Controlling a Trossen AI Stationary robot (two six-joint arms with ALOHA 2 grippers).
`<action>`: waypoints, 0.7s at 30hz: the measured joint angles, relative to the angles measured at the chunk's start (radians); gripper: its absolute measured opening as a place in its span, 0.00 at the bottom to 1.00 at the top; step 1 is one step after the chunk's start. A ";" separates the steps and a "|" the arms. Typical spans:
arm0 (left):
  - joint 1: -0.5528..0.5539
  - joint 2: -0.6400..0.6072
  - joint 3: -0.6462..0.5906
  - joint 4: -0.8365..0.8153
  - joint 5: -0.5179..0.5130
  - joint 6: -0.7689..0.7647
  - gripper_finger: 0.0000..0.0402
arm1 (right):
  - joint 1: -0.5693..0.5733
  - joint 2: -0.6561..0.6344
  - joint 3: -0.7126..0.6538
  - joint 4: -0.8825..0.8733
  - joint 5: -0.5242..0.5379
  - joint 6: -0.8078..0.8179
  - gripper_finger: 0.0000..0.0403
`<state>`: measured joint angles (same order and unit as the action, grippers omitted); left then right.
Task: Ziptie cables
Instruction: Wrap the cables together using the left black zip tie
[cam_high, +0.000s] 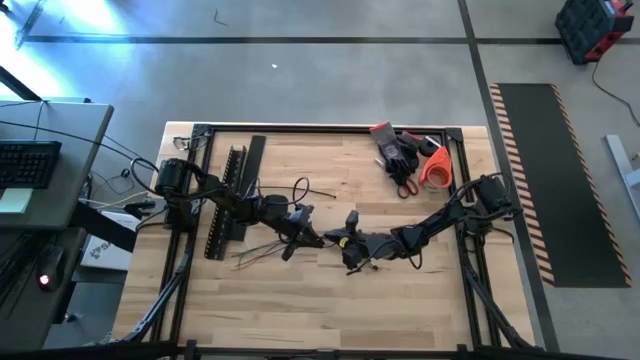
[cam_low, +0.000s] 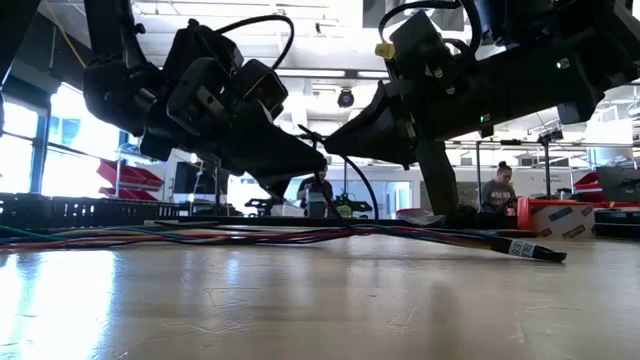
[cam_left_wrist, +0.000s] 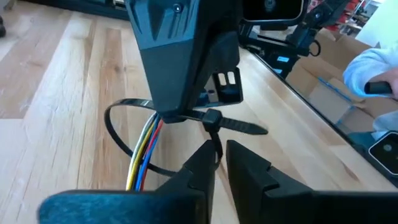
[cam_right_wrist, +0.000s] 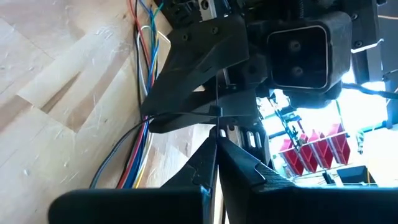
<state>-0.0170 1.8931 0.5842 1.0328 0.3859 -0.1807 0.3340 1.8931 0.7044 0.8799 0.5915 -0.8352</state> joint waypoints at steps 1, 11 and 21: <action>0.000 0.000 0.000 0.000 0.000 0.000 0.04 | 0.000 0.000 0.000 -0.001 0.000 0.000 0.00; 0.040 0.000 0.002 0.014 0.123 -0.050 0.00 | -0.002 0.000 0.021 0.000 -0.032 -0.060 0.00; 0.051 0.000 0.003 0.015 0.163 -0.061 0.00 | -0.002 0.000 0.062 -0.006 -0.096 -0.161 0.00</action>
<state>0.0345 1.8931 0.5869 1.0474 0.5484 -0.2417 0.3321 1.8931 0.7664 0.8734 0.4957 -0.9958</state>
